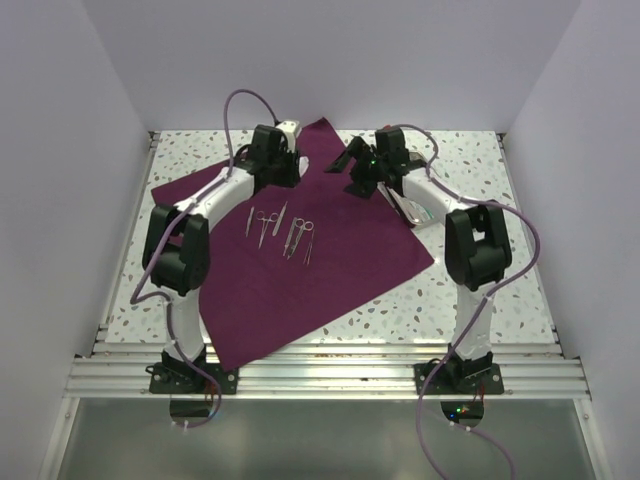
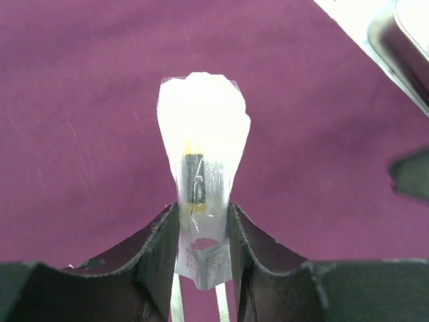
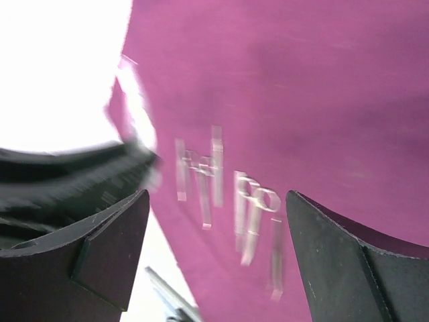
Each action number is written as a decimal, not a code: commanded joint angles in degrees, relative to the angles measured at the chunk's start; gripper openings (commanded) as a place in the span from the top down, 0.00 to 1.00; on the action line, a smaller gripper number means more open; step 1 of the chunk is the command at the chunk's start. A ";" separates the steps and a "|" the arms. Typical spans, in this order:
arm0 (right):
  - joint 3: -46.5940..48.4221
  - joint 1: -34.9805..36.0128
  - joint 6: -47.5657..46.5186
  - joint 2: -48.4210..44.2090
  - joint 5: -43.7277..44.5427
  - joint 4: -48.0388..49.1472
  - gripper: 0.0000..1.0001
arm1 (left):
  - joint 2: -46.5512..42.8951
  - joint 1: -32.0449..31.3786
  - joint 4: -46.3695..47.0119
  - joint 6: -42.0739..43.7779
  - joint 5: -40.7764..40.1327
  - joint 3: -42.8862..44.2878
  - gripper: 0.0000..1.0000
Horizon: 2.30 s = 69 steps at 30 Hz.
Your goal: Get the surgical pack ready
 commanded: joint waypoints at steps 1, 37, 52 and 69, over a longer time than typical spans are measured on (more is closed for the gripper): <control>5.03 1.08 6.35 1.79 -3.58 5.11 0.14 | -6.50 -0.34 -2.16 -2.24 3.52 -2.81 0.62; 1.09 -2.86 1.20 -1.01 -4.91 2.49 0.83 | -19.26 1.94 -6.73 -5.67 7.84 -10.37 0.29; 6.70 -14.39 -36.25 -3.93 17.42 -20.99 0.81 | -23.13 8.18 -10.34 -6.37 8.63 -20.57 0.30; 16.03 -15.18 -37.16 2.95 18.56 -25.74 0.55 | -22.25 8.27 -14.03 -3.65 3.18 -19.69 0.29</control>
